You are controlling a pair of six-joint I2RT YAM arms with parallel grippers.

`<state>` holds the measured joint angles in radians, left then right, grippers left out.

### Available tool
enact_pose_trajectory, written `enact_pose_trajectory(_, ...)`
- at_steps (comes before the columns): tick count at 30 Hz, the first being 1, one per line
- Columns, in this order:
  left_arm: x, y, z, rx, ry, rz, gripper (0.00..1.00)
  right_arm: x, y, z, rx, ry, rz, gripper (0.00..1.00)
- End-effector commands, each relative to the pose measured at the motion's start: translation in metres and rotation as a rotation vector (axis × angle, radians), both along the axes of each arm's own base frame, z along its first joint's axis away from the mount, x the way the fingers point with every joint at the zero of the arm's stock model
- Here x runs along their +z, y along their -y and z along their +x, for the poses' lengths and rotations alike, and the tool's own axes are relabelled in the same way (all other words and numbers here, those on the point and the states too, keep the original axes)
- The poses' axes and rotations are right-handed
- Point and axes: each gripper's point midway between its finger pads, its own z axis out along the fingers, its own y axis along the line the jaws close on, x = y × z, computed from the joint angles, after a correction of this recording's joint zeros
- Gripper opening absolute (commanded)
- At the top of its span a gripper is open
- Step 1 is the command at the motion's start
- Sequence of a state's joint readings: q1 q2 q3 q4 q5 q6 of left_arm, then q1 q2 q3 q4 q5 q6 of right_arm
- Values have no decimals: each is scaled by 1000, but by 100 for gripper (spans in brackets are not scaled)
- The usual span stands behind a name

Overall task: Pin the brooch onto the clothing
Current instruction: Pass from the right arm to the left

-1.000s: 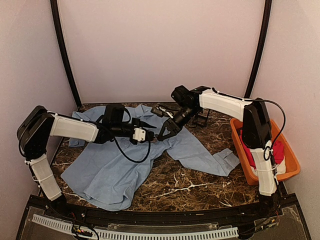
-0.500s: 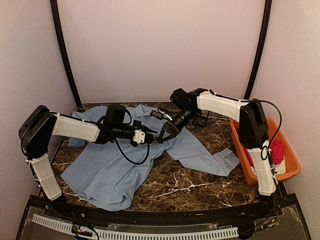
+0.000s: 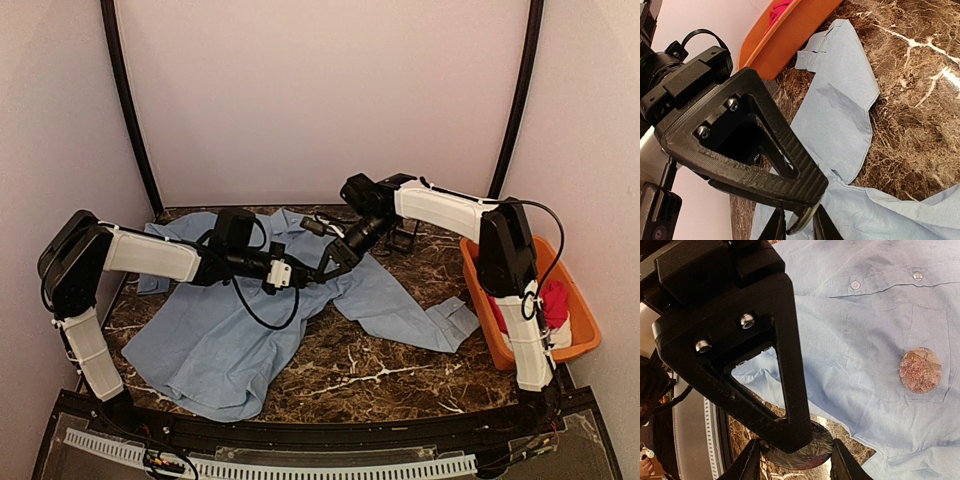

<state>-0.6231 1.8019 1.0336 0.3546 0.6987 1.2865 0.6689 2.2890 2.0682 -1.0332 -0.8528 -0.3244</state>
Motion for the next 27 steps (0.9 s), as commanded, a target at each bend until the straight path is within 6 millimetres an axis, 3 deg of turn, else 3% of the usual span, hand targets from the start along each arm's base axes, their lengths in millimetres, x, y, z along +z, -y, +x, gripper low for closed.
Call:
enact_pose_trajectory(1,4,5,-7,-33,-21,3,19,0,0,7,-7,5,3,36)
enact_pose_trajectory(18,-1,7,-8,-28,-24,17,14,3,1,7,-8,5,11,36)
enact_pose_trajectory(27,-2,8,-10,-37,-23,22,1,5,0,10,-18,8,11,39)
